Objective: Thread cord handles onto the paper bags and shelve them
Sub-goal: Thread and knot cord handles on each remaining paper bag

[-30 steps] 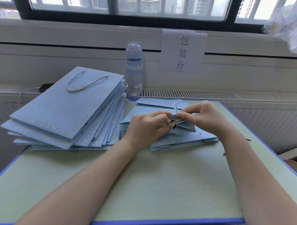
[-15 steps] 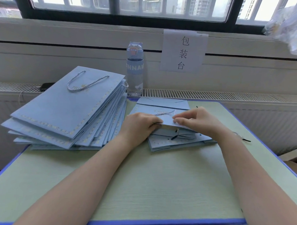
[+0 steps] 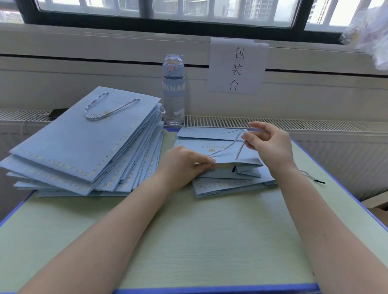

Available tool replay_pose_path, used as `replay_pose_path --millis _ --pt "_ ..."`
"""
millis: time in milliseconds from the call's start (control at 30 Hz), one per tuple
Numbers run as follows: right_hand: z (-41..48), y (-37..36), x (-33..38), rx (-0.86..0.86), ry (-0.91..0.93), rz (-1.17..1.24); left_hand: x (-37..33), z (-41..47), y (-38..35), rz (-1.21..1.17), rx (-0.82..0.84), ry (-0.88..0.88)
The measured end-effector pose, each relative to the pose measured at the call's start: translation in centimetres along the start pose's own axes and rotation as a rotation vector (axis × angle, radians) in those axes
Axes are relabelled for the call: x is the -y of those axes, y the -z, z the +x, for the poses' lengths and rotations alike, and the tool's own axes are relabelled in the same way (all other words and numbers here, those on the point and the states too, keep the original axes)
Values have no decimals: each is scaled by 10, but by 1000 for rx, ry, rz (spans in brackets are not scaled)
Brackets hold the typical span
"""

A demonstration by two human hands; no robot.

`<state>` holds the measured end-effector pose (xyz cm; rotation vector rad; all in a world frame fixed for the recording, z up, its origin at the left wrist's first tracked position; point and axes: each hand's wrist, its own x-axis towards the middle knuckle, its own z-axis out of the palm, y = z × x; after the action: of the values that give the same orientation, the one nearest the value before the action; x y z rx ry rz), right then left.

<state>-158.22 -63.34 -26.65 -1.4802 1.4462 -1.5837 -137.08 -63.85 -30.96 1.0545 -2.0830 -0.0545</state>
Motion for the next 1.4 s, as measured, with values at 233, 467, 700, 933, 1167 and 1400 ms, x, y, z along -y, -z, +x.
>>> replay_pose_path --millis 233,467,700,933,1167,1400 --pt "0 -2 -14 287 125 -768 -2 1 4 116 341 36" --pt "-13 -8 1 647 224 -677 3 -1 13 24 527 114" --pt "-16 -16 -2 842 131 -883 -2 5 16 -184 516 298" --pt "-10 -18 -18 868 -16 -1072 7 -1 5 283 683 364" --pt "-19 -21 -19 894 -62 -1109 0 -4 6 252 683 435" --pt "-12 1 -1 734 64 -849 11 -2 13 -40 496 363"
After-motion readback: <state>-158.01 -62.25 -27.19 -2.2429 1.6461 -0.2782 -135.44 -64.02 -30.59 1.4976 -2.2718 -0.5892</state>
